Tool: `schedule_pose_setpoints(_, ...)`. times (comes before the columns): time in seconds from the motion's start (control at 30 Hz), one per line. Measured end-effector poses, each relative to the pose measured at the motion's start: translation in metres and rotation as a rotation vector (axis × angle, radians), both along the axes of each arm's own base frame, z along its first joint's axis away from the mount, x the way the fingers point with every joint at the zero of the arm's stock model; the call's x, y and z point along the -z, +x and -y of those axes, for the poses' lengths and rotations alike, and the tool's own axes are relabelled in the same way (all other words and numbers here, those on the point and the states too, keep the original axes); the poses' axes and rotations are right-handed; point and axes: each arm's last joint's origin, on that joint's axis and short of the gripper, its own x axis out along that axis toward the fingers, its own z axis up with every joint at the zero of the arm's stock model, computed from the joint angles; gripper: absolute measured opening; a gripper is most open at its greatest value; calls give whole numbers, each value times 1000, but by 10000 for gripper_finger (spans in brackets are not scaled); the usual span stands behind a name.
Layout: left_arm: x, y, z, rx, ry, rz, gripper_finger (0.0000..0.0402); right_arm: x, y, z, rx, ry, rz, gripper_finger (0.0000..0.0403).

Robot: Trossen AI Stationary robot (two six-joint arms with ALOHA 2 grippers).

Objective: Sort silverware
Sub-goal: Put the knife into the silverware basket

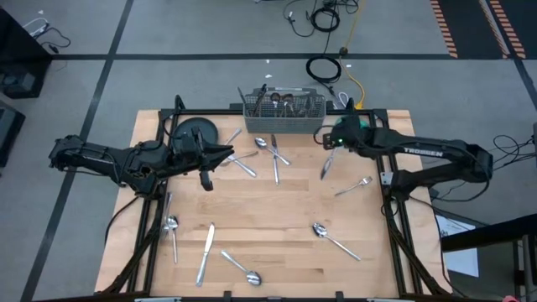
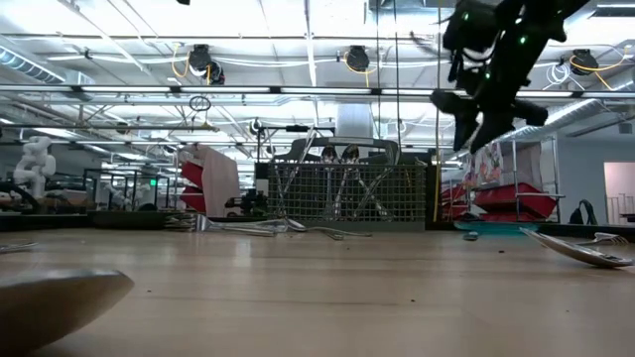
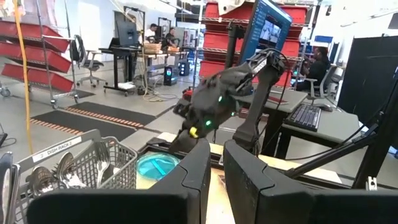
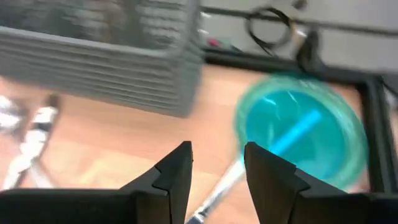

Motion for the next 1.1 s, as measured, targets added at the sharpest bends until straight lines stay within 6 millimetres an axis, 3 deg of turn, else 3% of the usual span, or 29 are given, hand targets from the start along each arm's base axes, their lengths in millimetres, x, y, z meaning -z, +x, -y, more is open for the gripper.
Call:
schedule_pose_setpoints(0.2,0,0,0,-1,-7,3,52,32,14,5,217,95,12,134)
schedule_pose_setpoints(0.5,1,0,0,19,-48,6,52,84,40,7,304,190,-52,134)
schedule_pose_setpoints(0.97,3,0,1,25,-41,-24,52,118,48,12,527,269,22,133)
schedule_pose_setpoints(1.1,6,0,1,24,-37,-50,52,131,50,13,552,309,-11,88)
